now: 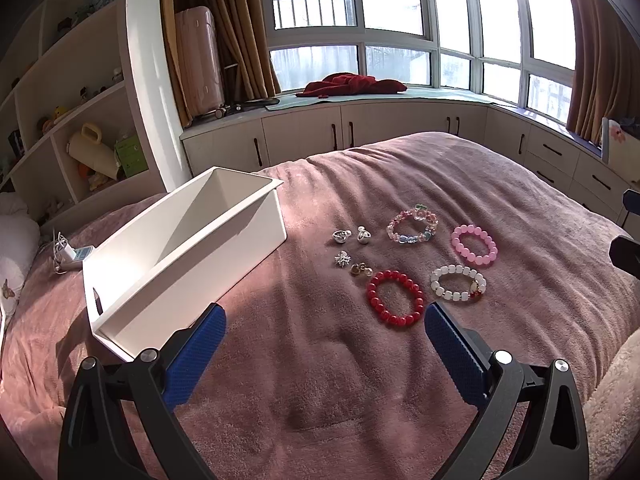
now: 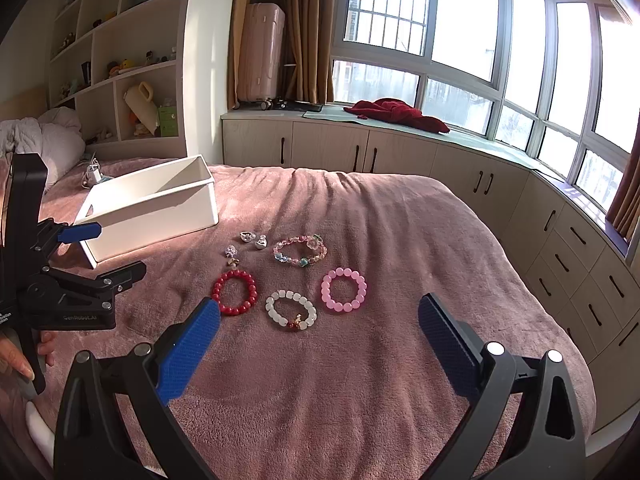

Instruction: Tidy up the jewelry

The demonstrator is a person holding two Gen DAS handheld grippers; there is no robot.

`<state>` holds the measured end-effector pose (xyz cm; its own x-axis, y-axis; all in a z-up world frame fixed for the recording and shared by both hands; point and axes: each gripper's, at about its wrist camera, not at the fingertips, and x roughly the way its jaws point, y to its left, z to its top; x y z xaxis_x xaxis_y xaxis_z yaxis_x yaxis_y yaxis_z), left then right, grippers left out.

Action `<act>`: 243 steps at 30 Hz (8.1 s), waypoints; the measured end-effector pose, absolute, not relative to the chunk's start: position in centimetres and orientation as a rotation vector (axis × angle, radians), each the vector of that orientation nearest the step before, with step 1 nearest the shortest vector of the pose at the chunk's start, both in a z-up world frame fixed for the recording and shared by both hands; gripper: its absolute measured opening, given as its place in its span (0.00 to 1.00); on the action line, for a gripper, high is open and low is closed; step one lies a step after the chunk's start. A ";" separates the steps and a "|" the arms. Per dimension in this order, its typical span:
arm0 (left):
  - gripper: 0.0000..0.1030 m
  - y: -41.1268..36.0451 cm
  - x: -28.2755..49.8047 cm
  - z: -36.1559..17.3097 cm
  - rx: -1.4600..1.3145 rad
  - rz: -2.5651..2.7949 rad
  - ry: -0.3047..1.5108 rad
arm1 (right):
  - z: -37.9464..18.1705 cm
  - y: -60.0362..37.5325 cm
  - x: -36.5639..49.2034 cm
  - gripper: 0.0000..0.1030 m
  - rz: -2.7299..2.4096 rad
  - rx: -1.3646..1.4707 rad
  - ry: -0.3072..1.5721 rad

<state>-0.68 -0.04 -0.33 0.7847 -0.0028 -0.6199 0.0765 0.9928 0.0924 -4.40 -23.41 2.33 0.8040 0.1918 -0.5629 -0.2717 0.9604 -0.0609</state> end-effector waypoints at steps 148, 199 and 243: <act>0.15 26.8 15.2 -3.3 -0.006 0.133 0.987 | -4.4 13.0 26.4 0.12 0.498 -0.203 1.041; 0.93 8.2 7.7 8.7 -0.004 -0.013 0.430 | 9.3 -13.6 10.0 0.95 0.352 -0.187 0.448; 0.50 -1.6 16.0 -11.7 0.097 -0.329 0.836 | -11.6 -20.1 20.9 0.46 0.250 -0.078 0.909</act>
